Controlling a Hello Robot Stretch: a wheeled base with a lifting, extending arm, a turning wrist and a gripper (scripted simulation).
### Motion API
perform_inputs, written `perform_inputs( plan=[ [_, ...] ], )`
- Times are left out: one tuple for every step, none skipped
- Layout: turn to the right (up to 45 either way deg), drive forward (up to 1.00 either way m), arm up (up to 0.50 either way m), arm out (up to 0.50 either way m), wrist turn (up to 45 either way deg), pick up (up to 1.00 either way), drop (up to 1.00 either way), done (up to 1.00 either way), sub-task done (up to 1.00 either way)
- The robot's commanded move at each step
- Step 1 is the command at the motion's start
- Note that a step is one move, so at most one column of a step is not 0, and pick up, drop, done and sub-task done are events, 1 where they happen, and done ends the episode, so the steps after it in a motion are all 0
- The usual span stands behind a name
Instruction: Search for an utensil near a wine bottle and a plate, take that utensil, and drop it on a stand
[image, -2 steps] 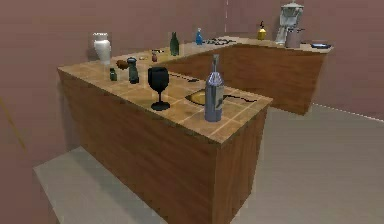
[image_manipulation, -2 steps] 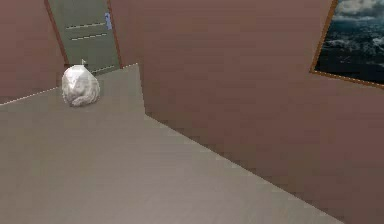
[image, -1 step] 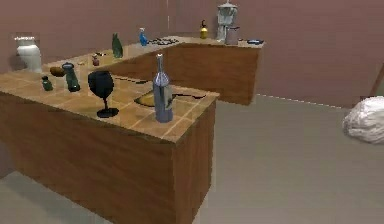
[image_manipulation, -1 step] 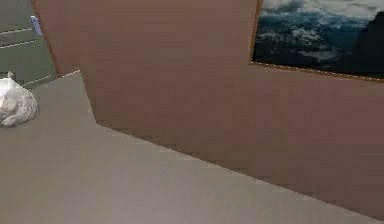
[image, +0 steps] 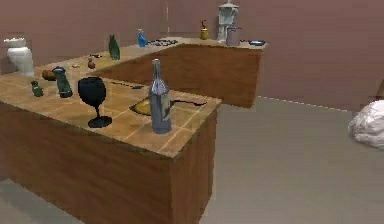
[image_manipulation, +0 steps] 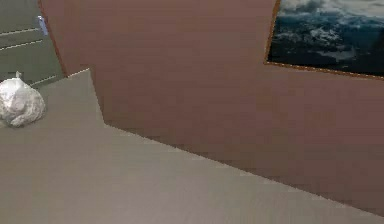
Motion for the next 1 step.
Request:
perform_inputs(
  plan=[
    [45.0,0.00,0.00,0.00,0.0,0.00,0.00,0.00,0.00]
  ],
)
